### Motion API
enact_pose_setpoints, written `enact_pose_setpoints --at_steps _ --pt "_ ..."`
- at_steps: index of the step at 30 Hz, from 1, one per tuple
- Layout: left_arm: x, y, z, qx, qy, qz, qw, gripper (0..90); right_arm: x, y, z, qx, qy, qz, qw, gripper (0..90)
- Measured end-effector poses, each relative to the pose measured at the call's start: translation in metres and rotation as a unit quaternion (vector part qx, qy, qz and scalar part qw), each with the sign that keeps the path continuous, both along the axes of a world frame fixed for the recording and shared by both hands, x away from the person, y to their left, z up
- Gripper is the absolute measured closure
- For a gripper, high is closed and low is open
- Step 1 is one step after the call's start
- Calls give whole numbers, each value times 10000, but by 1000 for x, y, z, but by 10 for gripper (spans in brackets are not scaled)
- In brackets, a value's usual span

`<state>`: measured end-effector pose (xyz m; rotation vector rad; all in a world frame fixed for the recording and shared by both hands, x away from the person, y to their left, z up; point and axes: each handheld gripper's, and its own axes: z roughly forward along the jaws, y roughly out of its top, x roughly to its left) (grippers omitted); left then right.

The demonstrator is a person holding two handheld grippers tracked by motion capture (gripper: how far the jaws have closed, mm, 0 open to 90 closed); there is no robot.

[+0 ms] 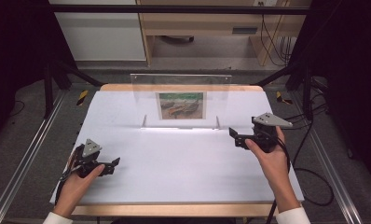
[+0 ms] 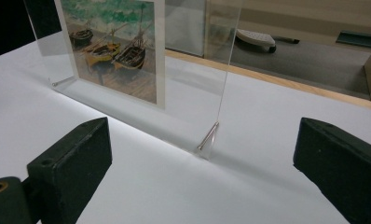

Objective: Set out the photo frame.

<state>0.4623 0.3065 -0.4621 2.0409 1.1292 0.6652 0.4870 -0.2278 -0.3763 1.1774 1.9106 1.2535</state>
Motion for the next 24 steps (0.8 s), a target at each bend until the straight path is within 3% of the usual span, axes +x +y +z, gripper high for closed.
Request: enact_pose_setpoints --at_steps 24 --pt "0 0 0 26 6 -1 10000 50 -32 -8 -36 -393 390 42 9985 44"
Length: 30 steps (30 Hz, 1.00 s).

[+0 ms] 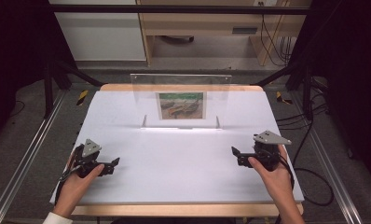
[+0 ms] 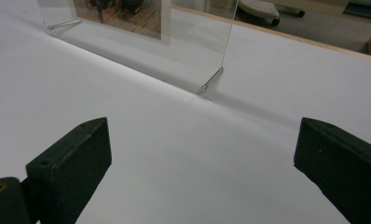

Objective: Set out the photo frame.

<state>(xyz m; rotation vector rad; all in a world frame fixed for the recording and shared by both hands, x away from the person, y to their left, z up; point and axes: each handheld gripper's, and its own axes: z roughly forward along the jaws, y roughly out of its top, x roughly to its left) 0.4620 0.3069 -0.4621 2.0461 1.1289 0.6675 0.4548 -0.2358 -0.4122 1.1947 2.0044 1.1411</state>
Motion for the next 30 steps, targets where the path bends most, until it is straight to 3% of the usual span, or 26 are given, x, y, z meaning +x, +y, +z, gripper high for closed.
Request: enact_pose_setpoints --at_steps 8,21,30 --pt "0 0 0 24 28 -23 10000 50 -3 3 -17 -54 197 44 9998 44" --pt "0 0 -1 47 30 -27 10000 50 1 15 -49 -213 723 82 9971 52" --pt "1 0 -2 57 48 -28 10000 50 6 24 -59 -377 962 121 9946 52"
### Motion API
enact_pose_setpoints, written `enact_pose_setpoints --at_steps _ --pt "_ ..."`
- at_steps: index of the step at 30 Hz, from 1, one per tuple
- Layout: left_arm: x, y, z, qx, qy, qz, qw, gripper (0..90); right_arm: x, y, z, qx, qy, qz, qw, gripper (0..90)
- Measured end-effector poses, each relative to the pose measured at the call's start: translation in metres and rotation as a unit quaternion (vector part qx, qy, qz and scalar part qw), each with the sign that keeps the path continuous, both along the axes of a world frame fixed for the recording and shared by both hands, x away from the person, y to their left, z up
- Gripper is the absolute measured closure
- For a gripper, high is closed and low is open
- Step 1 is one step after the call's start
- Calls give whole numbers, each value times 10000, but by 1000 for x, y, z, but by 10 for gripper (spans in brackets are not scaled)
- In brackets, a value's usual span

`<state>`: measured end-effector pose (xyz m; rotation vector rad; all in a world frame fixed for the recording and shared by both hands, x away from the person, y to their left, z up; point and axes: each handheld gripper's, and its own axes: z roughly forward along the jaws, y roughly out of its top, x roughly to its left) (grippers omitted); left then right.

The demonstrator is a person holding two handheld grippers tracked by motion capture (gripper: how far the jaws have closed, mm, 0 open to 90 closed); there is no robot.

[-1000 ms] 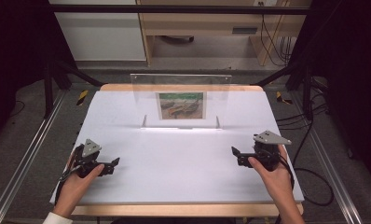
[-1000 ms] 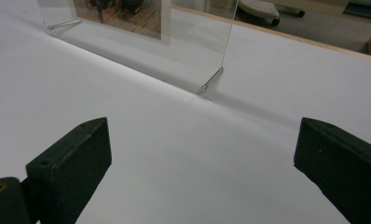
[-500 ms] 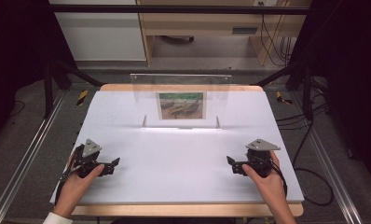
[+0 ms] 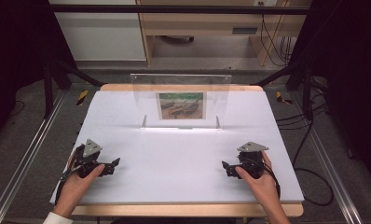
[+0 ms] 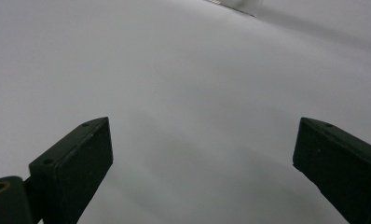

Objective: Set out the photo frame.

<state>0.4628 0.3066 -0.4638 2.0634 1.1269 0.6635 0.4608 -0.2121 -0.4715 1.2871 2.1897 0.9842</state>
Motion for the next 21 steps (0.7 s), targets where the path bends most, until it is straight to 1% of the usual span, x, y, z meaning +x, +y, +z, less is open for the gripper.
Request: enact_pose_setpoints --at_steps 1,2,6,10,13,15,16,17,21 --pt "0 0 0 1 5 -7 10000 50 0 0 -1 -37 -4 12 10000 52" --pt "0 0 0 -4 -2 -4 10000 50 0 1 -1 -17 26 1 10000 52" --pt "1 0 -1 7 5 -5 10000 50 -1 3 -3 -63 46 24 10000 53" --pt "0 -1 0 10 -12 -12 10000 50 -8 3 -4 -242 67 15 9997 54" --pt "0 -1 0 30 -10 -15 10000 50 -13 1 -3 -257 40 16 9997 53" --pt "0 -1 0 30 -8 -19 10000 50 -16 -1 -3 -258 61 4 9996 53" --pt "0 -1 0 41 -10 -24 10000 50 -16 -2 -3 -260 34 17 9997 54" --pt "0 -1 1 52 -14 -26 10000 50 -16 -3 -3 -253 59 -34 9997 56" --pt "0 -3 0 82 -35 -54 9999 50 -15 -3 -4 -250 84 -36 9996 59"
